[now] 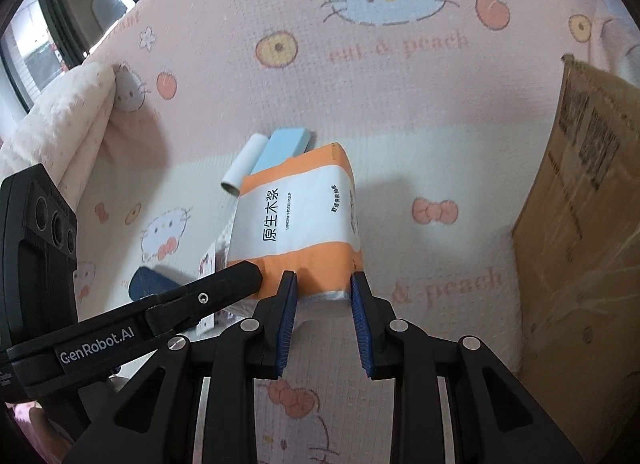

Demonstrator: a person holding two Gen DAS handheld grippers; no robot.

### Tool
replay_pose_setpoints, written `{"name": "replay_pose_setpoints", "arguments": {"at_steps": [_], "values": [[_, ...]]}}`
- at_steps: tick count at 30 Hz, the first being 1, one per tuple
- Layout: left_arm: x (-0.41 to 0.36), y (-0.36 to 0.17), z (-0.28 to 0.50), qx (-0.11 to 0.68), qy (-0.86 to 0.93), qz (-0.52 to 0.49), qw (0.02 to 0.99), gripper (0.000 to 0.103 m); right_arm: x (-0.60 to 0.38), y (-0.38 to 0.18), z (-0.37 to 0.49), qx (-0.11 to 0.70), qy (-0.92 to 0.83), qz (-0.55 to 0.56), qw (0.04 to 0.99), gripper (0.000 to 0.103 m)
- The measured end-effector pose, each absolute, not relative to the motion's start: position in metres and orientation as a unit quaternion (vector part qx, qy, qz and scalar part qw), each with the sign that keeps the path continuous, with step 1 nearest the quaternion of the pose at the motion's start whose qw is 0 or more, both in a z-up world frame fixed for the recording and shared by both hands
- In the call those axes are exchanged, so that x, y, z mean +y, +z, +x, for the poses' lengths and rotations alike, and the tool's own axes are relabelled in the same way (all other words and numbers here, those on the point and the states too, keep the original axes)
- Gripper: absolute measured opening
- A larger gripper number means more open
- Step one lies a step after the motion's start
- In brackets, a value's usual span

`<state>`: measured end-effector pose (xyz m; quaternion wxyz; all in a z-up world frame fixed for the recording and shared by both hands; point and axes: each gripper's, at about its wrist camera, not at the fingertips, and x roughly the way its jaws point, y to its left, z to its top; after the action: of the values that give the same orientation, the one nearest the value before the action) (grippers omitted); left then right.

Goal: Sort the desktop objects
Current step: 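Lift the tissue pack with the right gripper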

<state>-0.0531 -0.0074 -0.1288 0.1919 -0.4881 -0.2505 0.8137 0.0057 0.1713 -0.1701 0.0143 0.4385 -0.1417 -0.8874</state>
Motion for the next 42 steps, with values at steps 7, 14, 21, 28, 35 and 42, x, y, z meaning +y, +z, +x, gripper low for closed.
{"name": "replay_pose_setpoints", "arguments": {"at_steps": [7,14,21,28,35,42], "values": [[-0.01,-0.16,-0.036,-0.241,0.794,-0.523,0.192,0.031,0.159,-0.198,0.014,-0.113,-0.869,0.481,0.031,0.024],[-0.006,-0.18,-0.028,-0.21,0.791,-0.542,0.191,0.031,0.156,-0.23,0.021,-0.112,-0.838,0.532,0.041,0.024],[-0.005,-0.177,-0.02,-0.194,0.801,-0.534,0.191,0.031,0.155,-0.232,0.025,-0.107,-0.836,0.536,0.044,0.025],[-0.013,-0.163,-0.022,-0.213,0.802,-0.525,0.187,0.05,0.172,-0.225,0.02,-0.152,-0.842,0.518,0.025,0.048],[-0.016,-0.172,-0.035,-0.223,0.791,-0.539,0.188,0.053,0.187,-0.237,0.008,-0.205,-0.826,0.524,0.017,0.049],[-0.029,-0.178,-0.058,-0.267,0.759,-0.555,0.212,0.053,0.182,-0.236,0.003,-0.17,-0.834,0.524,0.027,0.055]]}}
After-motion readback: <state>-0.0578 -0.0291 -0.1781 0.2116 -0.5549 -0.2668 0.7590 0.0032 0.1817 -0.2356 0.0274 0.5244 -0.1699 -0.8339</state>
